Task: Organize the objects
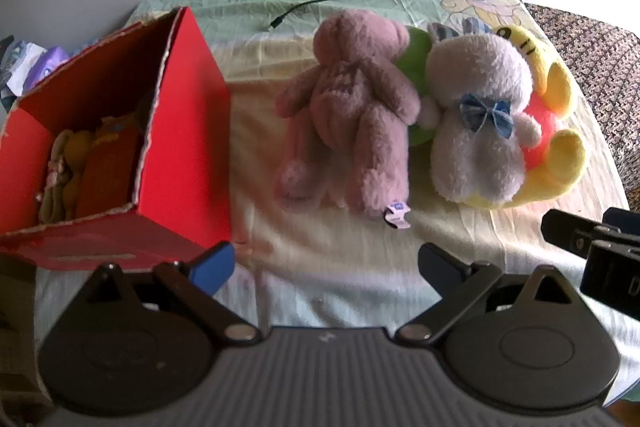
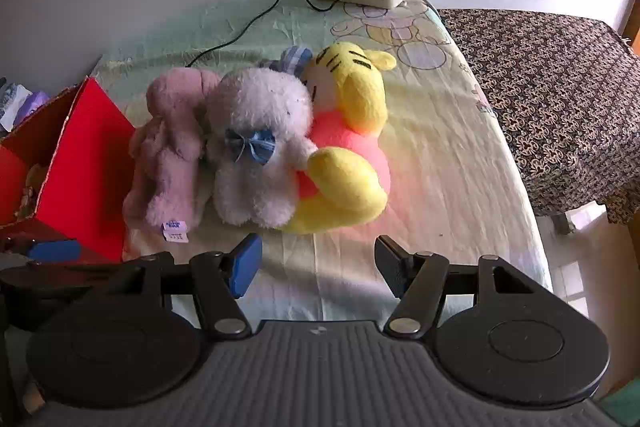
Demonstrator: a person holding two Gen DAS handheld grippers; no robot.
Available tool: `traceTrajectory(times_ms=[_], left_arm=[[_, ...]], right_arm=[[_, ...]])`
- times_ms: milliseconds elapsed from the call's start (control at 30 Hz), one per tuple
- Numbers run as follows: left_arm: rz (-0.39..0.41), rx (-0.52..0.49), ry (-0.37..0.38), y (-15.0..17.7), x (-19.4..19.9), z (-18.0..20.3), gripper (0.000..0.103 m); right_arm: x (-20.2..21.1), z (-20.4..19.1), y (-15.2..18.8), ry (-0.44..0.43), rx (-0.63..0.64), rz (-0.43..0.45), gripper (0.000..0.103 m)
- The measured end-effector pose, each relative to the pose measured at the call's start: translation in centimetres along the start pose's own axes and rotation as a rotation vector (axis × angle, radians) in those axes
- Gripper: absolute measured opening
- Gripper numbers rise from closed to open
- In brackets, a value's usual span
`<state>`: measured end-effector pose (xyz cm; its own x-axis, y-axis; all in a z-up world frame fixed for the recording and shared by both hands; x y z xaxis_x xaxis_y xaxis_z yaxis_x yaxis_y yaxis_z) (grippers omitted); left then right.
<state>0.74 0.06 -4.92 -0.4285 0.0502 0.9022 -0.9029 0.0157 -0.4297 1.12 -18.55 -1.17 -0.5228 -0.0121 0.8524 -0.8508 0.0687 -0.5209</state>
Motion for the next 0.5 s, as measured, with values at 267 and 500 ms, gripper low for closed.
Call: traceTrajectory(times_ms=[267,500], left_arm=[[-0.022,0.005,-0.013,0.29,-0.3,0.13,0.098],[-0.021,-0.004,-0.021,0.34,-0.28,0.43,0.099]], right_arm=[[-0.18,0.11,0.43,0.011,0.002,-0.016,0.066],[-0.3,0.44,0.56,0.007,-0.004,-0.023,0.066]])
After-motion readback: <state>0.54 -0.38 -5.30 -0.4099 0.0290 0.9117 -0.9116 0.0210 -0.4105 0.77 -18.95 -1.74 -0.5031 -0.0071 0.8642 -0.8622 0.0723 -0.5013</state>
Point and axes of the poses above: each gripper's, at about its wrist camera, not at the fingertips, and x roughly against the way its jaws point, z to its right, y to its underside, the point moved 5 cm from there along -x, roughly the way its jaws point, and after that the axes turned 9 degrees about y, right-handed, at the moved point
